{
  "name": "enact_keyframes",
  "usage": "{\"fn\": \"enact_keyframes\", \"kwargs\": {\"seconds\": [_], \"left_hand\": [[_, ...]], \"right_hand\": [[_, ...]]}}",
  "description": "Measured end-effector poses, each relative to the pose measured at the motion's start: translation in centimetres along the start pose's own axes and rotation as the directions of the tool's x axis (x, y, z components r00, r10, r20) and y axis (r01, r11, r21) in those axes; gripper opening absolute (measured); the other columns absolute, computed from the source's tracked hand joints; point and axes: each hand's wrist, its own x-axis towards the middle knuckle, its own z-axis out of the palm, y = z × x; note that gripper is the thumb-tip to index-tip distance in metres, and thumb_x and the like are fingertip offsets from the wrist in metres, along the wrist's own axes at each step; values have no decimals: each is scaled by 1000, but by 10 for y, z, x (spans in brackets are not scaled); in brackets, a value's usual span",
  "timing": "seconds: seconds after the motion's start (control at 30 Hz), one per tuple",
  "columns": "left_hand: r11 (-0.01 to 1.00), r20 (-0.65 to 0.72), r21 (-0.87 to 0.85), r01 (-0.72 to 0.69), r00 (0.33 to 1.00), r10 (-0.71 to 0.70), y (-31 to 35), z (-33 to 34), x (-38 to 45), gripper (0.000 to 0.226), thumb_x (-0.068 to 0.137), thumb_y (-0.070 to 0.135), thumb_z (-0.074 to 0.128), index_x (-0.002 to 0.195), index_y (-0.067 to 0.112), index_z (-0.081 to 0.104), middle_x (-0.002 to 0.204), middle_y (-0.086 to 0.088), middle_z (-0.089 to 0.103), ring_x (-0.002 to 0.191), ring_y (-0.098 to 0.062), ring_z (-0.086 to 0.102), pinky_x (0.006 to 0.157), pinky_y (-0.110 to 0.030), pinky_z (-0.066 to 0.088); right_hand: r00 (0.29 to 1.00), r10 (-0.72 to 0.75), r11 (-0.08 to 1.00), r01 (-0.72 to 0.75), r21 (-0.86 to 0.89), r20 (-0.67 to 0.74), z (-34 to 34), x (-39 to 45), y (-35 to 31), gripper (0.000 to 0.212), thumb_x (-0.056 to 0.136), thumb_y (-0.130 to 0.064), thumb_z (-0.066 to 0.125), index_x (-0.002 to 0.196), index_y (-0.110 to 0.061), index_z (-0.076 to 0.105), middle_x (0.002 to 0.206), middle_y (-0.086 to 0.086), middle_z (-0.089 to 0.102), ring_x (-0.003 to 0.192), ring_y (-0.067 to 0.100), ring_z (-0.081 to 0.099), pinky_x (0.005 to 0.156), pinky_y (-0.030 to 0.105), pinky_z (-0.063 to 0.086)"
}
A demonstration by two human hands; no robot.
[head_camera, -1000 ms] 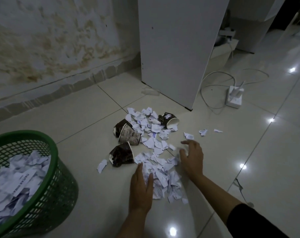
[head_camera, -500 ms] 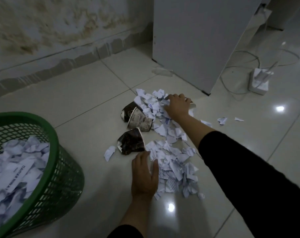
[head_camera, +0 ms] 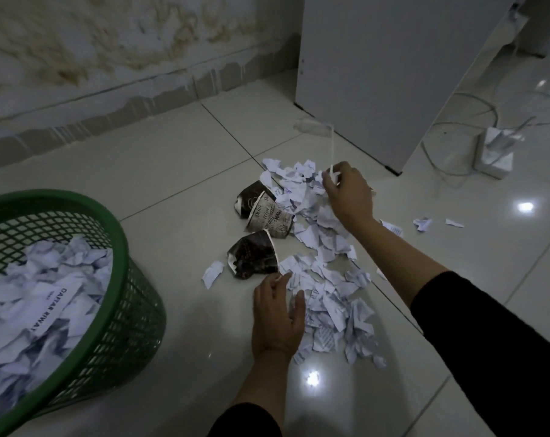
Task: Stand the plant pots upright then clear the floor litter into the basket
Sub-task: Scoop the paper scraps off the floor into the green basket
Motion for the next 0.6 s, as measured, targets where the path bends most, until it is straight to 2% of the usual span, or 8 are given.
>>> {"fn": "enact_keyframes", "kwargs": {"seconds": [0.1, 0.2, 0.27, 0.33, 0.37, 0.43, 0.5, 0.6], "left_hand": [[1000, -2, 1, 5, 1000, -5, 1, -1, -1, 49, 93, 48, 37, 130, 21, 54, 128, -1, 49, 122, -15, 42, 103, -33, 42], [999, 0, 47, 5, 1000, -5, 4, -3, -1, 49, 93, 49, 36, 129, 22, 54, 127, -1, 49, 120, -17, 43, 101, -34, 43], [998, -6, 56, -2, 1000, 2, 7, -5, 0, 50, 93, 51, 37, 127, 20, 56, 124, -3, 50, 117, -19, 46, 99, -37, 45], [999, -10, 11, 53, 999, -53, 11, -8, -1, 49, 91, 46, 45, 129, 15, 52, 127, -8, 49, 119, -22, 46, 102, -34, 43], [997, -13, 19, 81, 997, -80, 12, -9, -1, 50, 90, 40, 49, 132, 13, 48, 130, -9, 48, 122, -22, 44, 102, -31, 42], [993, 44, 22, 118, 992, -118, 14, -16, -1, 57, 81, 38, 49, 129, 9, 43, 124, -11, 58, 116, -18, 43, 87, -27, 52], [988, 125, 123, 93, 986, -109, 17, -17, 1, 64, 69, 49, 40, 119, 10, 44, 109, -7, 67, 105, -15, 44, 70, -24, 55], [978, 143, 206, 28, 988, -58, 14, -18, 3, 69, 63, 54, 35, 118, 13, 44, 117, -4, 53, 105, -12, 44, 69, -19, 54]], "right_hand": [[985, -74, 981, 44, 191, 154, -1, -11, -39, 36, 91, -41, 59, 117, -16, 54, 105, 7, 62, 90, 22, 62, 77, 37, 52], [869, -282, 951, 197, 240, 405, 17, -33, -92, 36, 86, -39, 68, 113, -19, 56, 99, 2, 65, 84, 18, 62, 72, 33, 50], [756, -456, 883, 450, 133, 471, 38, -47, -124, 32, 84, -39, 69, 110, -23, 60, 103, -1, 67, 96, 19, 60, 79, 33, 43], [644, -597, 715, 697, -47, 479, 60, -56, -144, 28, 86, -41, 66, 110, -27, 64, 111, -2, 67, 110, 22, 52, 89, 38, 34], [609, -614, 652, 750, -111, 502, 70, -58, -149, 28, 87, -41, 65, 112, -28, 64, 114, -2, 66, 114, 23, 49, 92, 40, 31], [589, -567, 614, 768, -181, 575, 90, -60, -153, 30, 89, -41, 64, 116, -28, 65, 118, -1, 65, 119, 23, 45, 96, 42, 29], [591, -518, 628, 754, -194, 618, 101, -62, -151, 31, 88, -42, 64, 116, -29, 67, 118, -1, 66, 120, 23, 44, 97, 43, 28], [606, -570, 652, 745, -144, 555, 104, -70, -143, 28, 89, -40, 62, 114, -29, 67, 120, -2, 64, 117, 23, 46, 94, 42, 27]]}}
